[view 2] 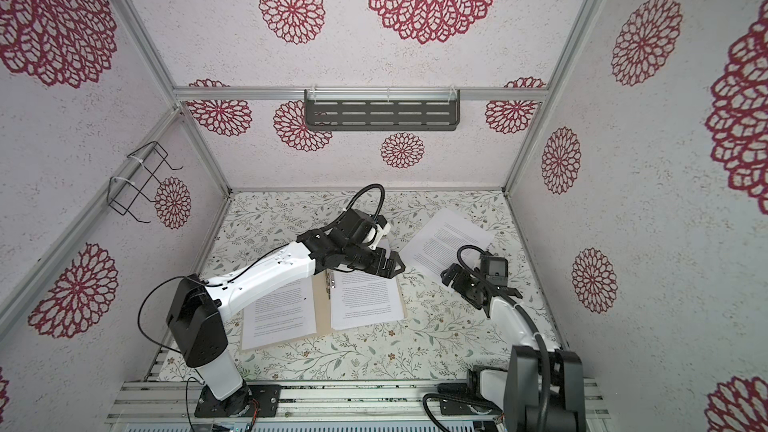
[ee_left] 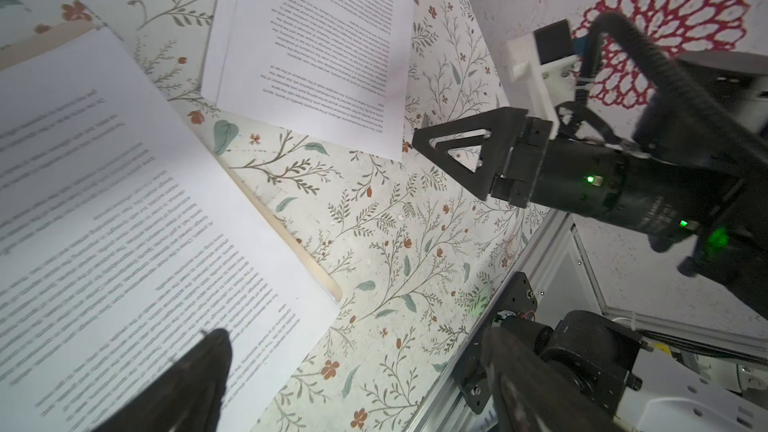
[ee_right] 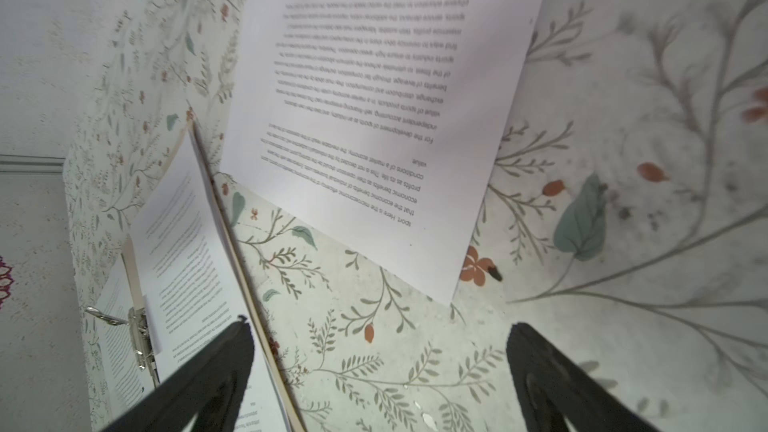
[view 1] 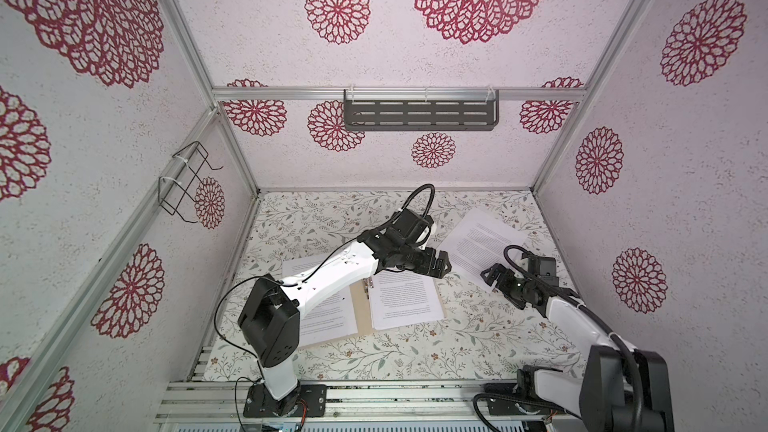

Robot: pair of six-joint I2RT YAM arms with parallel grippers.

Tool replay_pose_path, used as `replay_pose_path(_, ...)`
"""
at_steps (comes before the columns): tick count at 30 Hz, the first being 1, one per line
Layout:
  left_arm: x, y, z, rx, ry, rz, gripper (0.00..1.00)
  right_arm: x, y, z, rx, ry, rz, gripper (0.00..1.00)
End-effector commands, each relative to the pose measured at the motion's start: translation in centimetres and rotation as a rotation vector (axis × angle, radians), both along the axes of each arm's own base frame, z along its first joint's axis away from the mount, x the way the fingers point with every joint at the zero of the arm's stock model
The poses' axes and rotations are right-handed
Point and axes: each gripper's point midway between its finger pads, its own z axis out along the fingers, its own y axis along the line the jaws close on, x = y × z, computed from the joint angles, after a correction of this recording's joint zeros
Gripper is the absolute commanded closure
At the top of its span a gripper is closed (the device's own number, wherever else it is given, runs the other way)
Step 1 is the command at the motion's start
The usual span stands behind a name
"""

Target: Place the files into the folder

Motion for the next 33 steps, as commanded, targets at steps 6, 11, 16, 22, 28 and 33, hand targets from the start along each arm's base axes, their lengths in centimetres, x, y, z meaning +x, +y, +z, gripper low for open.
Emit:
replay_pose_path(6,1.2,-3.3,-0.3,-0.042,-0.012,-0.041,0.03,8.6,-0.9,3.8,-0.13,-0.116,0.027,0.09)
replay_pose_path(11,2.5,-4.3,0.7,-0.107,-0.088,-0.026,0.03,14.9,-1.6,1.9,-0.211,-0.042,0.02,0.28)
replay_pose_path(16,3.4,-5.0,1.5,-0.158,-0.11,-0.013,0.03,21.0,-1.6,-0.2,-0.285,0.063,0.071,0.45)
replay_pose_path(22,3.8,-5.3,0.7,-0.145,-0.102,-0.017,0.03,24.8,-0.6,-2.3,-0.34,0.133,0.148,0.64)
replay_pose_path(28,4.4,-5.5,-1.1,-0.128,-0.079,-0.022,0.03,24.8,1.0,-4.1,-0.388,0.192,0.238,0.69)
replay_pose_path(33,4.4,-5.5,-1.6,-0.129,-0.071,-0.035,0.03,23.0,2.7,-6.2,-0.366,0.257,0.31,0.7)
